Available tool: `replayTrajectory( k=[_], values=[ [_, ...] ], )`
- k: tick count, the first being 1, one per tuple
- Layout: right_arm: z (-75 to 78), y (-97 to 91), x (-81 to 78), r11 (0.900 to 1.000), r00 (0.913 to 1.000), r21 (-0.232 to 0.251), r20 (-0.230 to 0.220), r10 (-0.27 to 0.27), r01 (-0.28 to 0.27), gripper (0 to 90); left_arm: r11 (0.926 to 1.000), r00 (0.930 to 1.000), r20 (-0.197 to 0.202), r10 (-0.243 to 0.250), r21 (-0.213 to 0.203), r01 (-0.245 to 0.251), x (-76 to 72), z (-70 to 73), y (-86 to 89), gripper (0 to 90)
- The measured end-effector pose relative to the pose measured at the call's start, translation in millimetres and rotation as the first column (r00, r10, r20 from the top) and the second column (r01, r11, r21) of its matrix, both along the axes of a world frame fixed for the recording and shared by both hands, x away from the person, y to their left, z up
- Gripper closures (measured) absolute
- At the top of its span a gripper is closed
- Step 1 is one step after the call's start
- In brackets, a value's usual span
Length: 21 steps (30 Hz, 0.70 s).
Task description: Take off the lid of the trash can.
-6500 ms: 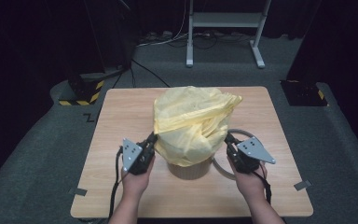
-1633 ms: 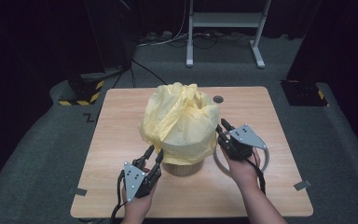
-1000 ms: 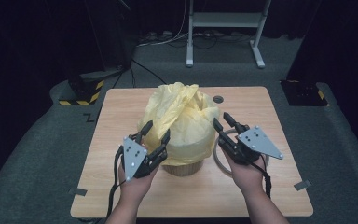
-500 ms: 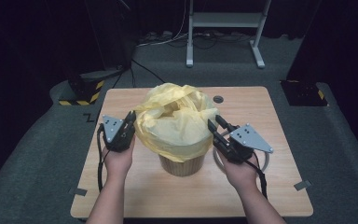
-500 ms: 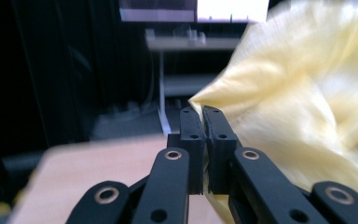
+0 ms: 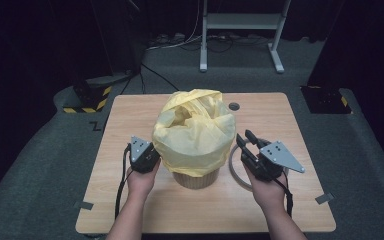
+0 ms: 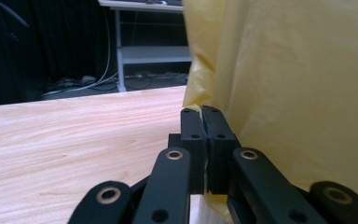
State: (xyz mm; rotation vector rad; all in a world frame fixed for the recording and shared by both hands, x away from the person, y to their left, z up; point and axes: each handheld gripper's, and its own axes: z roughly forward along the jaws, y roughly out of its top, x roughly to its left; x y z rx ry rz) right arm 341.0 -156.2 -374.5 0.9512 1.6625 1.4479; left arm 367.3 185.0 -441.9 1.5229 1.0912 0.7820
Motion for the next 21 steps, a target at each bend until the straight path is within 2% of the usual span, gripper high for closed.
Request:
replayTrajectory(
  k=[2,3,4,5,7,10,13,15,17,19,21],
  values=[
    [-9.6,-2.3,2.6,0.9998,0.9997,-0.017,-0.024,-0.008,0.008,64.9,0.9997,0.9996,0.018,-0.02,0.012,0.02,-17.1,-0.6,-9.3,88.2],
    [-14.1,-4.9,3.0,0.9997,0.9994,-0.023,-0.032,-0.012,0.011,64.3,0.9995,0.9994,0.023,-0.027,0.018,0.026,-21.2,-0.8,-11.8,88.2],
    [-15.8,-6.4,3.1,0.9996,0.9994,-0.026,-0.033,-0.014,0.013,64.3,0.9984,0.9982,0.037,-0.046,0.034,0.045,-33.9,-2.0,-20.7,88.1],
    [-20.2,-11.7,3.3,0.9992,0.9991,-0.033,-0.035,-0.025,0.024,64.3,0.9978,0.9976,0.044,-0.055,0.04,0.053,-39.8,-2.7,-25.1,88.0],
    [-24.1,-18.2,3.7,0.9989,0.9983,-0.032,-0.045,-0.037,0.035,64.8,0.9969,0.9957,0.058,-0.072,0.037,0.07,-54.4,-4.6,-38.1,87.7],
    [-27.5,-27.8,4.9,0.9984,0.9968,-0.025,-0.061,-0.053,0.051,65.4,0.996,0.994,0.081,-0.074,0.057,0.069,-65.4,-5.6,-47.3,86.5],
    [-27.8,-26.7,8.2,0.9983,0.9962,-0.026,-0.069,-0.053,0.051,71.7,0.9963,0.9939,0.082,-0.074,0.049,0.07,-68.9,-4.7,-45.0,78.7],
    [-27.4,-19.6,13.5,0.9983,0.9959,-0.026,-0.072,-0.055,0.053,72.8,0.9969,0.9946,0.09,-0.051,0.065,0.045,-71.8,-5.1,-41.2,77.1],
    [-27.6,-11.3,19.8,0.9992,0.9962,-0.021,-0.079,-0.036,0.035,73.2,0.9974,0.9953,0.095,-0.021,0.071,0.014,-75.5,-5.8,-35.2,77.1],
    [-28.3,-0.4,26.7,0.9995,0.9967,-0.028,-0.08,-0.013,0.011,77.3,0.9973,0.9952,0.097,-0.005,0.073,-0.002,-79.0,-5.2,-28.5,77.2],
    [-28.3,10.5,35.7,0.9985,0.9953,-0.051,-0.096,0.016,-0.021,73.2,0.998,0.9953,0.097,-0.007,0.063,0.001,-81.5,-4.4,-23.2,75.2]
  ],
)
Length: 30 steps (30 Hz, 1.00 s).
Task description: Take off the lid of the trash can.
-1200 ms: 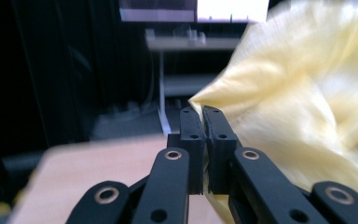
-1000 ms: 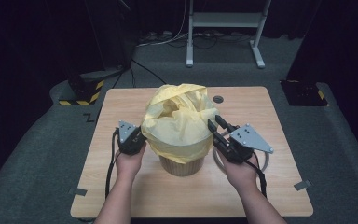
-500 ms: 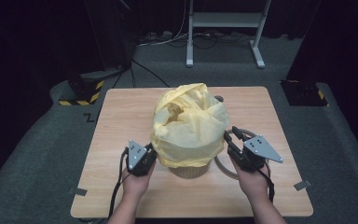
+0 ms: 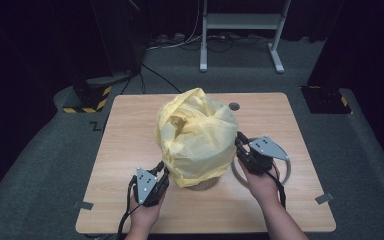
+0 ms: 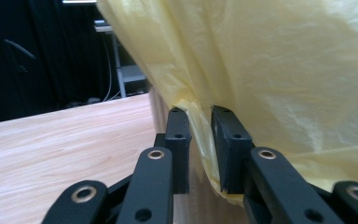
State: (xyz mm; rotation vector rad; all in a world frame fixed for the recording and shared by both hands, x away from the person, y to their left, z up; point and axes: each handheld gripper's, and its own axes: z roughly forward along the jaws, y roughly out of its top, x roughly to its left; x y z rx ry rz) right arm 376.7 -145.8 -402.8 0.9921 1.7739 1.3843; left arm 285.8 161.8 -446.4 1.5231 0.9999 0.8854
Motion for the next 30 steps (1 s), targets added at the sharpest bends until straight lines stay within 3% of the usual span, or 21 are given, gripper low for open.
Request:
replayTrajectory(
  k=[5,9,15,23,26,30],
  values=[
    [10.9,-4.1,-8.0,1.0,0.9988,0.002,0.048,-0.008,0.008,67.4,0.9998,0.9997,0.022,0.009,0.017,-0.009,-1.0,-2.4,0.8,71.4],
    [22.3,-13.9,-22.6,0.9996,0.9965,0.02,0.08,-0.023,0.022,64.8,0.9996,0.9988,0.041,0.029,-0.006,-0.029,-1.3,-2.5,3.0,62.9],
    [38.6,-17.7,-38.1,0.9994,0.9928,0.033,0.119,-0.007,0.003,61.1,0.9976,0.9935,0.096,0.062,-0.038,-0.058,-10.0,10.3,7.7,56.2],
    [61.5,-5.5,-44.3,0.9941,0.9852,0.082,0.161,0.057,-0.071,58.6,0.9929,0.9847,0.129,0.117,-0.037,-0.113,-20.1,14.1,15.2,49.0],
    [63.3,3.1,-42.5,0.9935,0.9839,0.07,0.161,0.078,-0.09,58.6,0.9917,0.9815,0.145,0.125,-0.049,-0.119,-22.1,16.7,17.2,47.1],
    [58.0,11.3,-39.2,0.9943,0.985,0.045,0.148,0.089,-0.097,58.7,0.9918,0.9779,0.166,0.127,-0.036,-0.123,-24.9,18.9,17.7,45.8]
  ],
)
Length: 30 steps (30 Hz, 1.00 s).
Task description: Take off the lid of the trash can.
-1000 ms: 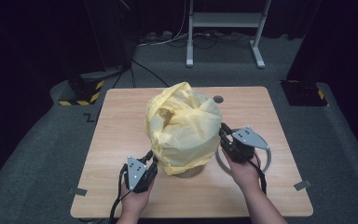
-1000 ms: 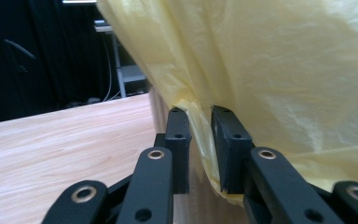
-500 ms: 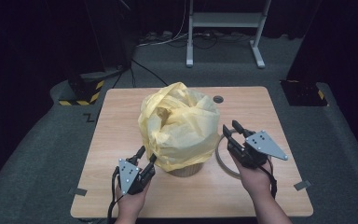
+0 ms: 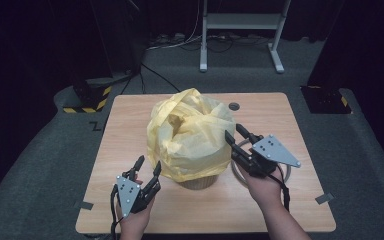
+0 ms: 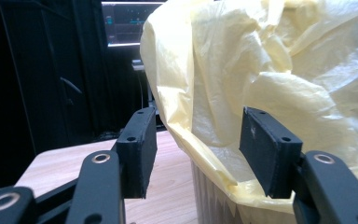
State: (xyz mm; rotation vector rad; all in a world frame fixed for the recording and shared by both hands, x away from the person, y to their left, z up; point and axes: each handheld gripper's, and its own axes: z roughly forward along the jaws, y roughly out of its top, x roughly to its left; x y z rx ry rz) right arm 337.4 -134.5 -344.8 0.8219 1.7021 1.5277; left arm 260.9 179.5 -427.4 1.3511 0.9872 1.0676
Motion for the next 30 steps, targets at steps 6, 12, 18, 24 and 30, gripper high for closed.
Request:
replayTrajectory(
  k=[6,12,18,24,30],
  values=[
    [-5.1,2.9,0.3,1.0,1.0,0.001,-0.002,0.002,-0.002,59.8,0.9998,0.9992,0.036,-0.015,0.01,0.015,-4.2,11.5,-3.6,45.1],
    [-6.9,2.4,0.2,0.9997,0.9999,0.021,0.002,0.012,-0.012,61.3,0.9999,0.9955,0.094,-0.01,-0.003,0.01,8.2,43.4,0.8,46.3],
    [-8.1,2.7,1.6,0.9996,0.9997,0.022,0.013,0.019,-0.02,62.3,0.9967,0.9957,0.06,-0.07,-0.037,0.073,35.3,81.3,3.0,48.1],
    [-7.9,3.9,1.7,0.9997,0.9998,0.019,0.011,0.014,-0.014,62.6,0.9961,0.9957,0.03,-0.088,0.006,0.088,63.0,92.3,1.8,51.6],
    [-8.0,4.4,1.6,0.9998,0.9998,0.015,0.016,0.013,-0.013,63.1,0.9905,0.989,-0.056,-0.137,-0.018,0.136,79.6,88.7,8.7,51.0]
  ],
)
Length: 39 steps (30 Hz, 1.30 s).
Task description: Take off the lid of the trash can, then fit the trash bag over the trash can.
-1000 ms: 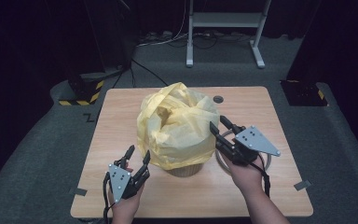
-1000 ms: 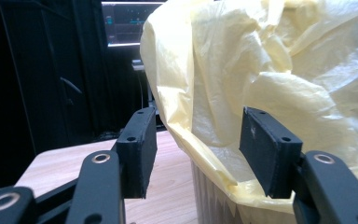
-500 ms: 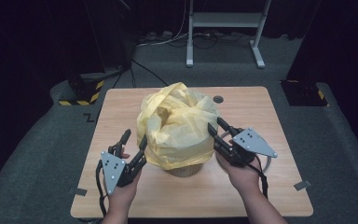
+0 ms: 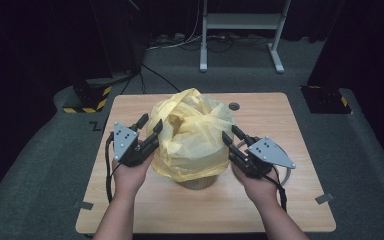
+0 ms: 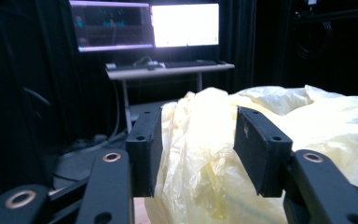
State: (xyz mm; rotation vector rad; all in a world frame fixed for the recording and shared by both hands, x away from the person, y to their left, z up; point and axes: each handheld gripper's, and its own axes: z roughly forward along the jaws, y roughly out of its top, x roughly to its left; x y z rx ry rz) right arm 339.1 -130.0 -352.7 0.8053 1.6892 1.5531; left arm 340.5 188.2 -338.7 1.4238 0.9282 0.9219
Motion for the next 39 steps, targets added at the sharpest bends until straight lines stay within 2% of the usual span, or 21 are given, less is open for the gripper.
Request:
replayTrajectory(
  k=[4,6,7,10,13,16,17,19,21,23,25,26,28,30,32,33,35,37,39],
  values=[
    [0.5,0.8,0.8,1.0,1.0,-0.008,0.001,-0.003,0.003,63.1,0.9998,0.9997,-0.02,-0.015,0.013,0.015,5.8,-1.0,-0.6,51.3],
    [0.5,1.4,0.9,0.9999,1.0,-0.012,0.005,-0.005,0.005,63.2,0.9996,0.9989,-0.038,-0.027,-0.007,0.027,9.6,-2.1,1.2,53.5],
    [0.6,1.5,0.8,0.9999,1.0,-0.015,0.007,-0.007,0.007,63.2,0.9995,0.9986,-0.044,-0.029,-0.014,0.029,11.4,-3.0,2.5,56.5],
    [0.3,1.6,1.0,0.9999,0.9999,-0.013,0.008,-0.008,0.008,63.2,1.0,0.9996,-0.029,-0.002,0.003,0.002,12.0,-4.8,4.0,77.6],
    [0.3,2.1,0.6,0.9998,0.9999,-0.013,0.007,-0.011,0.011,63.6,0.9986,0.9984,-0.018,0.053,0.003,-0.053,15.3,-8.6,9.5,87.8],
    [0.4,2.3,0.2,0.9998,0.9999,-0.013,0.006,-0.013,0.013,63.8,0.9948,0.993,-0.075,0.09,-0.04,-0.094,30.3,-21.1,21.1,89.0],
    [0.3,2.3,0.2,0.9998,0.9999,-0.014,0.007,-0.013,0.013,63.9,0.9935,0.9896,-0.108,0.095,-0.053,-0.101,36.7,-27.9,24.4,89.1],
    [0.4,2.1,0.1,0.9998,0.9999,-0.016,0.01,-0.013,0.013,64.1,0.9922,0.9784,-0.178,0.105,-0.047,-0.115,50.7,-47.8,27.1,89.1],
    [0.2,2.2,0.2,0.9998,0.9999,-0.014,0.009,-0.012,0.012,64.3,0.9929,0.9683,-0.23,0.097,-0.045,-0.11,58.6,-65.6,25.2,89.2],
    [0.4,2.3,0.2,0.9998,0.9999,-0.016,0.009,-0.011,0.011,64.4,0.9942,0.9633,-0.258,0.075,-0.056,-0.092,61.4,-82.6,20.3,89.2],
    [2.7,1.9,-2.8,0.9985,0.9992,-0.041,0.016,-0.036,0.036,65.3,0.9955,0.9656,-0.256,0.047,-0.068,-0.066,59.1,-93.9,13.2,89.2],
    [3.4,-1.1,-7.6,0.9953,0.995,-0.046,0.056,-0.082,0.085,66.6,0.9956,0.9666,-0.254,0.037,-0.074,-0.057,58.0,-95.8,11.5,89.1],
    [2.9,-9.4,-10.9,0.9917,0.9892,-0.011,0.074,-0.127,0.128,69.1,0.9955,0.97,-0.243,0.015,-0.087,-0.037,54.6,-98.0,7.6,89.2],
    [-1.8,-17.1,-5.6,0.9875,0.9869,-0.001,0.037,-0.157,0.157,70.8,0.9966,0.9735,-0.229,0.001,-0.079,-0.02,52.0,-98.0,3.3,89.2],
    [-11.1,-18.5,4.7,0.9862,0.9861,-0.023,-0.023,-0.164,0.164,72.1,0.9969,0.976,-0.217,-0.017,-0.079,0.0,50.0,-96.5,0.4,89.3],
    [-16.8,-16.5,11.0,0.9857,0.9854,-0.043,-0.042,-0.165,0.163,72.8,0.9974,0.9775,-0.211,-0.01,-0.072,-0.005,49.1,-95.7,-0.4,89.5],
    [-21.0,-11.9,18.9,0.9856,0.9845,-0.062,-0.069,-0.161,0.157,73.7,0.9962,0.9797,-0.2,-0.014,-0.087,-0.003,47.8,-94.0,0.0,89.7],
    [-20.4,-8.3,23.5,0.9869,0.985,-0.059,-0.077,-0.154,0.15,78.7,0.998,0.9814,-0.192,-0.013,-0.064,0.001,47.0,-93.1,0.3,89.9],
    [-20.7,-6.6,25.1,0.9901,0.9883,-0.058,-0.077,-0.132,0.127,90.0,0.9993,0.9803,-0.197,-0.012,-0.038,0.004,47.2,-95.4,-0.7,90.0]
  ],
)
